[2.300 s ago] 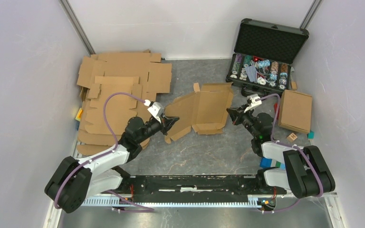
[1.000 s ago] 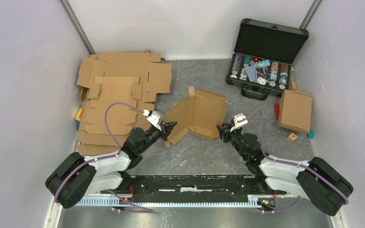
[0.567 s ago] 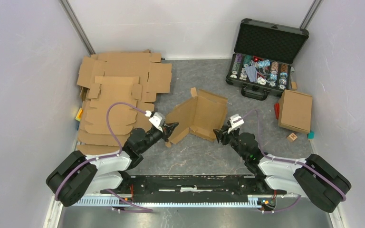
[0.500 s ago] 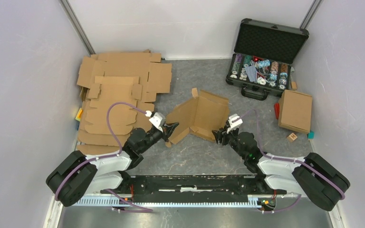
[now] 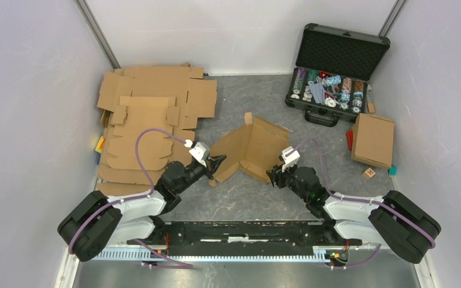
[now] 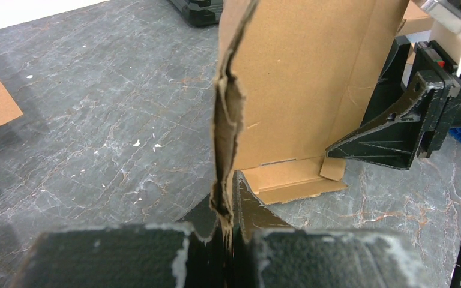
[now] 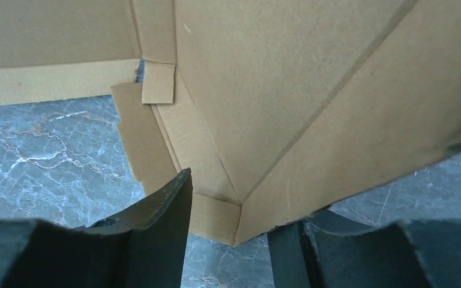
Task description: Fold the paper box
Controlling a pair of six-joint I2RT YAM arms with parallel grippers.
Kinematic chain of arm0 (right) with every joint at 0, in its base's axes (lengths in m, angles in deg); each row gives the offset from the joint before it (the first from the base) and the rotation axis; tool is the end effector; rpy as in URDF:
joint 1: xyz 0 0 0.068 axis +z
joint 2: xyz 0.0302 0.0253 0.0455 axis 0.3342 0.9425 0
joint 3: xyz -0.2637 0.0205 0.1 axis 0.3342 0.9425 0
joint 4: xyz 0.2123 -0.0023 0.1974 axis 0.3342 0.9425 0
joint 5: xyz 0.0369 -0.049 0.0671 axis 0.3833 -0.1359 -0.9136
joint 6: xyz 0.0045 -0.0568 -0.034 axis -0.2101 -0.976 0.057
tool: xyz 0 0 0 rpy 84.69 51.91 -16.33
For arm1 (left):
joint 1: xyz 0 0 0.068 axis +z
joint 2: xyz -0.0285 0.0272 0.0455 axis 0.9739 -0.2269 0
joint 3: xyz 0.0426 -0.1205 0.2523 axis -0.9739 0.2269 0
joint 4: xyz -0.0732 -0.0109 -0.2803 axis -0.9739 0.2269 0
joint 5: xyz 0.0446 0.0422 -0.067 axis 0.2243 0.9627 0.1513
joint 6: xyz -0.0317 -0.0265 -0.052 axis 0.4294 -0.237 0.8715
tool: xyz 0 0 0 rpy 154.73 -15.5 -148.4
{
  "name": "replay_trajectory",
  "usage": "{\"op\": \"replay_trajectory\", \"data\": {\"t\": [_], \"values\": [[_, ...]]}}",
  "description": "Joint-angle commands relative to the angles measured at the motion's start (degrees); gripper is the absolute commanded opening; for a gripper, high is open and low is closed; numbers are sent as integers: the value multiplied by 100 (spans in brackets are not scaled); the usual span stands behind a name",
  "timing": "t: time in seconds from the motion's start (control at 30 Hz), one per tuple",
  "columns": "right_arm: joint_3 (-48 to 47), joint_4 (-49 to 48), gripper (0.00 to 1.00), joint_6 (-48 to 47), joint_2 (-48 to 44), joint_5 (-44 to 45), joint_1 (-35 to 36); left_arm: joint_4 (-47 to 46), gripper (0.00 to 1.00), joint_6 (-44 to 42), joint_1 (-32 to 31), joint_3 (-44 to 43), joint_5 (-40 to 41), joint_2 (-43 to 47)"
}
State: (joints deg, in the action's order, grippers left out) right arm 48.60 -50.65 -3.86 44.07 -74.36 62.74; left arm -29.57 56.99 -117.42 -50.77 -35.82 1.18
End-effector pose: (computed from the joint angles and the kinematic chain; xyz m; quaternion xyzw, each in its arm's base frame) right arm 0.1605 0.1414 0.1141 -0.1913 0.7853 0.2164 0.5476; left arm 0.1758 -0.1595 0.1698 0.2541 0.6585 -0.3226 0.6307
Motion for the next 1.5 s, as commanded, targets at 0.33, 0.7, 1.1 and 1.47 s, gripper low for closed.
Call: {"op": "replay_trajectory", "data": {"t": [0.33, 0.7, 1.1, 1.47], "values": [[-239, 694, 28, 381, -114, 596, 47, 31, 2, -303, -68, -121, -86, 126], [-569, 904, 12, 482, 266, 771, 55, -110, 15, -94, -95, -152, -53, -61], [-797, 755, 10, -260, 316, 2248, 54, 739, 40, 293, -35, -426, 194, 258], [-561, 424, 12, -588, 141, 2081, 157, 318, 51, 811, 528, -663, -209, 11]]}}
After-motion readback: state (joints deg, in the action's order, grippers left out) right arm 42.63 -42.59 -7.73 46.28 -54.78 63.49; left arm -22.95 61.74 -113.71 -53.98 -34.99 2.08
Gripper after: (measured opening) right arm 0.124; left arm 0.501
